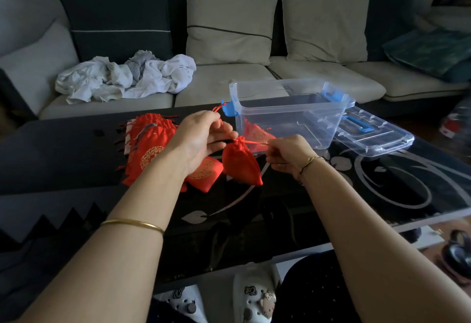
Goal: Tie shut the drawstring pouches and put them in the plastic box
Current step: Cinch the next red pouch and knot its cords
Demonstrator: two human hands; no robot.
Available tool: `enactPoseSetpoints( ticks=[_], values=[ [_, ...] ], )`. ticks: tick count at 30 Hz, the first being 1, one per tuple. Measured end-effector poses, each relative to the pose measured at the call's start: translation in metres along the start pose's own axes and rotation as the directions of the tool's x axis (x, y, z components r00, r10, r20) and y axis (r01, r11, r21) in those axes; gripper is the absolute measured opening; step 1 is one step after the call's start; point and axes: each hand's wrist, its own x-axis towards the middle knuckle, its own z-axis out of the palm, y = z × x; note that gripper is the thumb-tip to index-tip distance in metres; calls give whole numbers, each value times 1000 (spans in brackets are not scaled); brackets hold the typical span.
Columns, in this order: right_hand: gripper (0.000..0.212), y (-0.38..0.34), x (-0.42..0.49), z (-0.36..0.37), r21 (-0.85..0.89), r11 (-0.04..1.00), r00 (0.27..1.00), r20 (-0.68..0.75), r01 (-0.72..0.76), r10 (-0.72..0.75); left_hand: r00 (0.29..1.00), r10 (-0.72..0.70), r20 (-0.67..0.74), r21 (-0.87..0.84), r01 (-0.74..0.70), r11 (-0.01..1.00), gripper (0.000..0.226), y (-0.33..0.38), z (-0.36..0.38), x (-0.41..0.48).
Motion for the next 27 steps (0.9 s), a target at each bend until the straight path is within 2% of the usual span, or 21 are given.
enactPoseSetpoints(
  ticks=[2, 4, 7, 10, 12, 15, 18, 21, 23, 25, 27],
  values=[
    [30, -9, -6, 0, 147, 987, 997, 16, 68, -72, 1000, 15, 1, 164, -15, 986, 29, -1, 0, 0],
    [32, -20, -14, 2, 229, 962, 985, 52, 149, -165, 998, -3, 66, 277, -16, 961, 22, -3, 1, -1],
    [31, -32, -22, 10, 207, 940, 950, 98, 272, -296, 989, 3, 148, 401, -63, 914, 10, -7, 2, 0],
    [29, -35, -26, 17, 154, 933, 927, 143, 327, -348, 986, 39, 159, 466, -110, 878, 12, -7, 4, 1],
    [32, -35, -27, 20, 118, 947, 933, 173, 299, -316, 987, 44, 156, 467, -113, 877, 13, -8, 5, 1],
    [39, -32, -27, 20, 60, 991, 962, 239, 122, -133, 989, 22, 147, 406, -80, 910, 12, -10, 4, 2],
    [25, -29, -26, 18, 88, 993, 957, 272, 79, -100, 994, 10, 113, 347, -49, 937, 16, -12, 4, 4],
    [5, -27, -26, 16, 55, 980, 943, 267, 189, -197, 999, 21, 43, 333, -34, 942, 18, -14, 3, 5],
    [11, -23, -25, 15, -40, 947, 920, 255, 318, -298, 1000, 25, -4, 327, -23, 945, 18, -15, 3, 5],
    [14, -21, -24, 16, -208, 863, 877, 256, 461, -407, 999, 30, -38, 330, -16, 944, 17, -15, 4, 5],
    [15, -21, -24, 18, -315, 777, 837, 256, 545, -483, 998, 31, -58, 332, -10, 943, 17, -14, 6, 4]
  ],
)
